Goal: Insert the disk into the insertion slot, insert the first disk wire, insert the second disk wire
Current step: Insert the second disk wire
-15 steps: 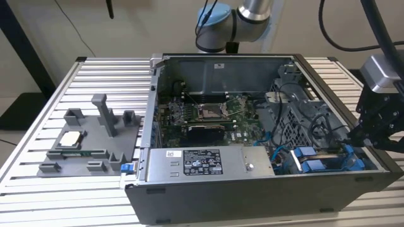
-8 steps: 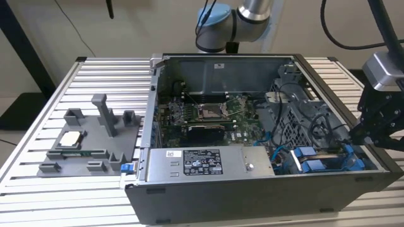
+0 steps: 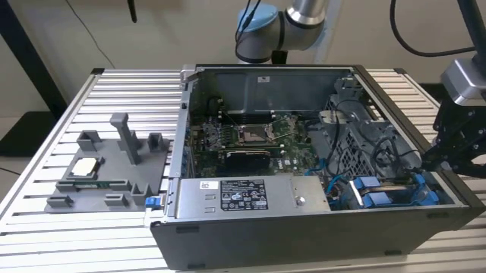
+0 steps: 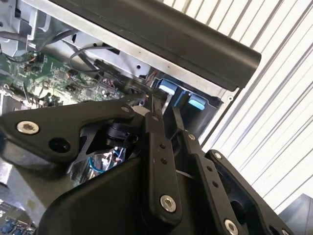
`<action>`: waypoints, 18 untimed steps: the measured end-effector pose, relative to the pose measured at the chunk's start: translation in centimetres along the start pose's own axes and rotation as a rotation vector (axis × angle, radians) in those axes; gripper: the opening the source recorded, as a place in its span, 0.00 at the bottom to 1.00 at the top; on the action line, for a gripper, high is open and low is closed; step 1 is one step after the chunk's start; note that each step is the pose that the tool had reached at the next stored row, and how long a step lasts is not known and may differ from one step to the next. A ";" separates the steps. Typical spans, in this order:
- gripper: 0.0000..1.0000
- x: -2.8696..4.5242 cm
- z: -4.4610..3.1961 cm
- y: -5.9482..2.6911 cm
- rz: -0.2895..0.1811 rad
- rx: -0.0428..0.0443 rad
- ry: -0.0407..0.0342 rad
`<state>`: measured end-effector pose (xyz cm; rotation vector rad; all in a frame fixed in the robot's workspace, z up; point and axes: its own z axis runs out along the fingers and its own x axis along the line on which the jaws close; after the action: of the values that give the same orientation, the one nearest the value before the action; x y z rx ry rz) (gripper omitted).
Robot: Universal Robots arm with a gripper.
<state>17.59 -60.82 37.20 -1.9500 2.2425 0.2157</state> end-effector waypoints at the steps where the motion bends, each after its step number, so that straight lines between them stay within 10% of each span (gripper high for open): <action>1: 0.25 0.00 0.04 -0.03 0.002 -0.0004 -0.0059; 6: 0.25 0.00 0.11 -0.09 0.008 -0.0097 -0.0792; 18: 0.25 0.28 0.17 -1.43 0.026 -0.0621 -0.0721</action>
<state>18.97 -61.25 36.96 -1.9113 2.2424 0.3574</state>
